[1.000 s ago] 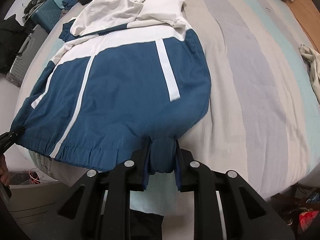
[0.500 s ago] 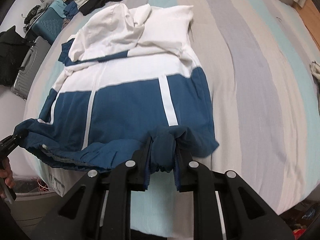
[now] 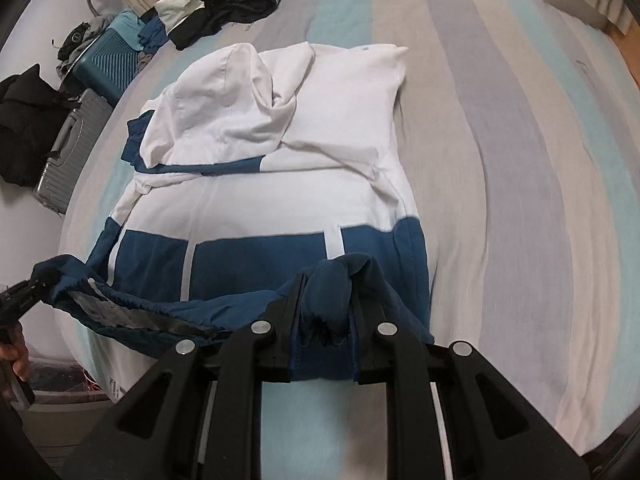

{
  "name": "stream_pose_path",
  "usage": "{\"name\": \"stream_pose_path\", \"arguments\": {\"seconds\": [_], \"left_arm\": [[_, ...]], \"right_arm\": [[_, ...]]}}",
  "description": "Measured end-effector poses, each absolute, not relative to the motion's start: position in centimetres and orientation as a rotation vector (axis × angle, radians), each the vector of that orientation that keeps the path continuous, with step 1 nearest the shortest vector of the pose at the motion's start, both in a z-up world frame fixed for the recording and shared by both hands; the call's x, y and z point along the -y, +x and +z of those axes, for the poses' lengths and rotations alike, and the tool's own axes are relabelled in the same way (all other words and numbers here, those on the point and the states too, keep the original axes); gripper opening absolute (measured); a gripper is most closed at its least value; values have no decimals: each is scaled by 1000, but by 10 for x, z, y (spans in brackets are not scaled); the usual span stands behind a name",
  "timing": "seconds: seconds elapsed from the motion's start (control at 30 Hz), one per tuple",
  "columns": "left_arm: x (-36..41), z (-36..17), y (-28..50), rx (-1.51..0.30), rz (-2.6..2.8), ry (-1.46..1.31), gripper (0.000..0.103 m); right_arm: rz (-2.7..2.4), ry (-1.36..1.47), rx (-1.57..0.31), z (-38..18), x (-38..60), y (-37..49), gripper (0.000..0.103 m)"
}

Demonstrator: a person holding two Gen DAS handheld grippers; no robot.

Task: Fold large clothes
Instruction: 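Lift the hem with both tools and fold it over toward the hood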

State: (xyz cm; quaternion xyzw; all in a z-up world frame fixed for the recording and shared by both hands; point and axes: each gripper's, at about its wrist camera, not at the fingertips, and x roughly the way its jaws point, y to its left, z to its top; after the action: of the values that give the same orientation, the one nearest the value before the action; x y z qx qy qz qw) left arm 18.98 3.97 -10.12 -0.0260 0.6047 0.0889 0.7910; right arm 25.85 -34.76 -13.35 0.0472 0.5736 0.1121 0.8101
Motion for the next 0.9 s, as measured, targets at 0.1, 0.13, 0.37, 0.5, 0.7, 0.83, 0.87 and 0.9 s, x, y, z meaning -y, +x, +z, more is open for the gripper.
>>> {"name": "stream_pose_path", "arguments": {"seconds": [0.1, 0.13, 0.37, 0.5, 0.7, 0.83, 0.87, 0.9], "left_arm": [[-40, -102, 203, -1296, 184, -48, 7], [-41, -102, 209, -1291, 185, -48, 7], [-54, -99, 264, -1240, 158, -54, 8], [-56, -95, 291, -1219, 138, -29, 8], [-57, -97, 325, -1198, 116, -2, 8], [-60, -97, 340, -1185, 108, -9, 8], [-61, -97, 343, -1183, 108, -11, 8], [-62, -96, 347, -1182, 109, -16, 8]], "right_arm": [[231, 95, -1228, -136, 349, 269, 16], [229, 98, -1230, -135, 349, 273, 16], [176, 99, -1164, -114, 344, 309, 16], [146, 111, -1146, -109, 341, 327, 16], [100, 117, -1130, -106, 337, 349, 16], [86, 111, -1116, -102, 336, 362, 15], [83, 115, -1114, -101, 336, 365, 15], [82, 121, -1113, -100, 336, 369, 15]]}}
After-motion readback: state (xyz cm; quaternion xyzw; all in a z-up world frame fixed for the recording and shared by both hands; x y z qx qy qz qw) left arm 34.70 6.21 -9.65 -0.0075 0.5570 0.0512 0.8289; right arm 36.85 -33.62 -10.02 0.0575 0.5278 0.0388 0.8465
